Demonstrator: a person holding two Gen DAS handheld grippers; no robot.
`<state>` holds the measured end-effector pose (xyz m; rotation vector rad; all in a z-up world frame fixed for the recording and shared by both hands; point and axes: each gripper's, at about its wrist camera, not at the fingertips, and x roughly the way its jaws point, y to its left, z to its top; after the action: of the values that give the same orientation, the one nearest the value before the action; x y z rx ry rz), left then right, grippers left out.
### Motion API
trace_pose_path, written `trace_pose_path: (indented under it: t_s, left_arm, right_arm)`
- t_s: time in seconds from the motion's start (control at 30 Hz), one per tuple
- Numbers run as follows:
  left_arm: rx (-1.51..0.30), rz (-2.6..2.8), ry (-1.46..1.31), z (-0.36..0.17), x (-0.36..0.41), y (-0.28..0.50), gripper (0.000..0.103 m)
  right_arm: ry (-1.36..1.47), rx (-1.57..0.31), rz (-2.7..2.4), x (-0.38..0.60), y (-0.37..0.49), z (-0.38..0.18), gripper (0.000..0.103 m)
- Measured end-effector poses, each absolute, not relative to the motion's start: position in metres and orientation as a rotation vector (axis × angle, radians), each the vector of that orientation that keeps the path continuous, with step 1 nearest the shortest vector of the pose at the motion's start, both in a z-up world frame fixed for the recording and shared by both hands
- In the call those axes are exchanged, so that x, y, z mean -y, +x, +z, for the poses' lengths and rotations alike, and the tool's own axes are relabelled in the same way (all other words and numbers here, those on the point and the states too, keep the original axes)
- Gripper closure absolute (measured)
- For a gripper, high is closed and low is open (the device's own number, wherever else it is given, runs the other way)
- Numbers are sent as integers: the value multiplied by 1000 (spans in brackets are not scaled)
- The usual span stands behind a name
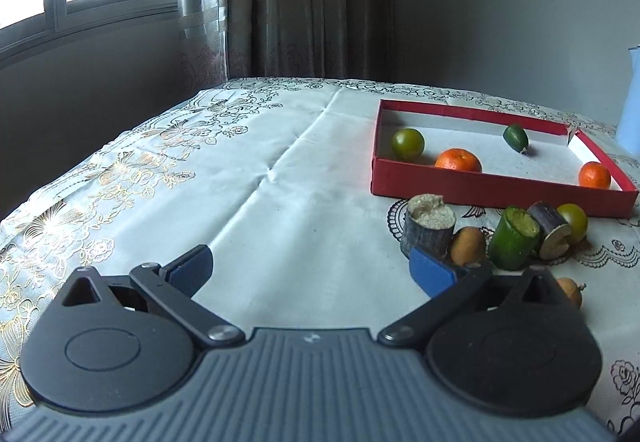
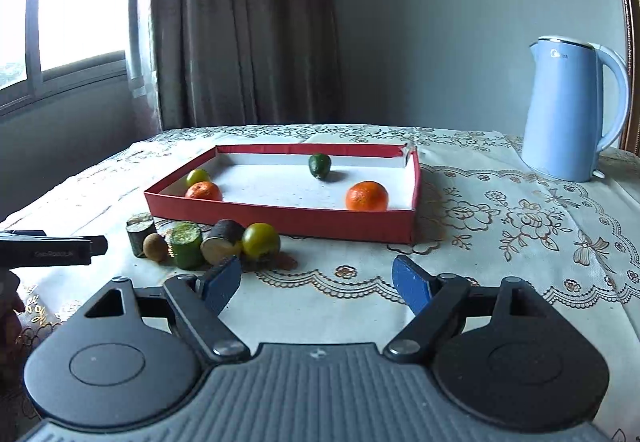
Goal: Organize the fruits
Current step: 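Grasp the small brown round fruit with the right gripper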
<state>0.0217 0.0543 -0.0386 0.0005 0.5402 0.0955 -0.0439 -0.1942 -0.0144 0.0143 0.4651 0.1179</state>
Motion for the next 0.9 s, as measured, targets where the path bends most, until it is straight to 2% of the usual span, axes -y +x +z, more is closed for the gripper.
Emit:
trace_pose_path:
  t_s: [0.33,0.9]
  left_arm:
    - [-585,79,-47,-43,-61,27,0]
    - [-584,72,-56,-42,-61,27,0]
  right_arm:
    - [-92,-508,263,130,-37,-18,20]
    - [-98,-521,282,117,-30,-28,20]
